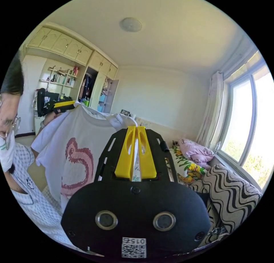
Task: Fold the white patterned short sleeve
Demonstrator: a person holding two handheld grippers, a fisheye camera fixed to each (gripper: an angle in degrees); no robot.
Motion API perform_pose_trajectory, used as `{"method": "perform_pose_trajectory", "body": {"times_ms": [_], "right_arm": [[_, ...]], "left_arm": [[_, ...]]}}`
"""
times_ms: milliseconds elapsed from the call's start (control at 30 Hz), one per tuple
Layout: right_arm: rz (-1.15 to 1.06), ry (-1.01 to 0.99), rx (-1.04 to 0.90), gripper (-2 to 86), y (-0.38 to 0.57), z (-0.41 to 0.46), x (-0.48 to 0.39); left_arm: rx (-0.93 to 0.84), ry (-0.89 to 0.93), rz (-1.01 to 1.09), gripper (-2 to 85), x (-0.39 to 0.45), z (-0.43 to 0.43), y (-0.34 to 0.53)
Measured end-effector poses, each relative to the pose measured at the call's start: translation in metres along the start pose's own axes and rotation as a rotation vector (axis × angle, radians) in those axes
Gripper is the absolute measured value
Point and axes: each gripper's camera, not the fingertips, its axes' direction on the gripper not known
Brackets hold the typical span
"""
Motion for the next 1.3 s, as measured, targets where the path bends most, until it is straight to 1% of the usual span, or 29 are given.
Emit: {"method": "perform_pose_trajectory", "body": {"times_ms": [33,67,133,167,200,233,267,300,333,367,400,433,467,533,567,633,667,733,833,867,933,1033,1100,1167,1200,1233,1300], "right_arm": [[0.017,-0.007,-0.055,-0.9,0.004,0.036,0.014],[0.029,-0.012,-0.085,-0.9,0.006,0.056,0.022],[0.083,-0.009,-0.225,-0.7,0.022,0.151,0.054],[0.094,0.003,-0.266,-0.7,0.027,0.180,0.062],[0.118,0.036,-0.336,-0.5,0.041,0.238,0.078],[0.187,0.042,-0.417,-0.1,0.059,0.295,0.095],[0.221,0.028,-0.469,0.2,0.069,0.322,0.103],[0.276,0.016,-0.580,1.0,0.093,0.369,0.116],[0.327,0.069,-0.673,2.0,0.119,0.402,0.124],[0.334,0.091,-0.703,2.1,0.132,0.412,0.126],[0.301,0.072,-0.718,2.2,0.157,0.421,0.125],[0.256,0.011,-0.730,3.0,0.185,0.421,0.124],[0.242,-0.017,-0.744,3.4,0.200,0.418,0.124],[0.250,-0.105,-0.813,4.4,0.272,0.395,0.135],[0.265,-0.119,-0.845,4.5,0.291,0.388,0.139],[0.369,-0.187,-0.963,4.8,0.365,0.354,0.157],[0.385,-0.210,-0.989,5.1,0.380,0.345,0.160],[0.438,-0.215,-1.117,6.1,0.432,0.318,0.170],[0.468,-0.162,-1.201,7.6,0.471,0.303,0.187],[0.488,-0.174,-1.213,7.9,0.476,0.303,0.192],[0.600,-0.250,-1.219,8.8,0.492,0.312,0.214],[0.706,-0.324,-1.215,10.1,0.504,0.329,0.238],[0.732,-0.338,-1.230,9.9,0.509,0.340,0.249],[0.747,-0.339,-1.256,7.8,0.515,0.350,0.258],[0.756,-0.316,-1.278,5.3,0.520,0.354,0.266],[0.756,-0.316,-1.288,2.3,0.522,0.355,0.275],[0.801,-0.335,-1.279,0.6,0.524,0.351,0.292]], "left_arm": [[-0.066,0.012,-0.021,-0.3,-0.010,0.044,0.013],[-0.102,0.019,-0.033,-0.3,-0.015,0.067,0.020],[-0.245,0.024,-0.082,-0.1,-0.032,0.172,0.054],[-0.261,0.012,-0.089,-0.1,-0.034,0.198,0.064],[-0.275,-0.030,-0.131,0.0,-0.040,0.250,0.086],[-0.324,-0.067,-0.195,0.1,-0.044,0.302,0.111],[-0.362,-0.080,-0.223,0.1,-0.045,0.326,0.123],[-0.457,-0.117,-0.283,0.2,-0.047,0.369,0.151],[-0.555,-0.162,-0.349,0.2,-0.048,0.400,0.180],[-0.587,-0.178,-0.384,0.3,-0.048,0.409,0.195],[-0.601,-0.151,-0.427,0.3,-0.046,0.417,0.222],[-0.589,-0.062,-0.406,0.4,-0.040,0.416,0.249],[-0.592,-0.027,-0.386,0.5,-0.037,0.412,0.263],[-0.694,0.033,-0.345,0.9,-0.026,0.390,0.323],[-0.736,0.056,-0.345,1.1,-0.025,0.383,0.338],[-0.903,0.160,-0.430,2.5,-0.027,0.351,0.398],[-0.931,0.182,-0.470,2.9,-0.029,0.342,0.410],[-1.024,0.210,-0.632,6.1,-0.043,0.311,0.448],[-1.048,0.210,-0.796,8.6,-0.060,0.287,0.473],[-1.057,0.202,-0.807,9.1,-0.062,0.286,0.476],[-1.129,0.199,-0.842,10.9,-0.070,0.293,0.491],[-1.162,0.225,-0.842,12.5,-0.075,0.313,0.498],[-1.187,0.223,-0.838,12.8,-0.080,0.329,0.505],[-1.231,0.238,-0.843,12.9,-0.083,0.348,0.517],[-1.260,0.308,-0.843,13.0,-0.083,0.361,0.523],[-1.309,0.319,-0.793,12.7,-0.082,0.372,0.525],[-1.391,0.245,-0.681,11.2,-0.082,0.385,0.530]]}}
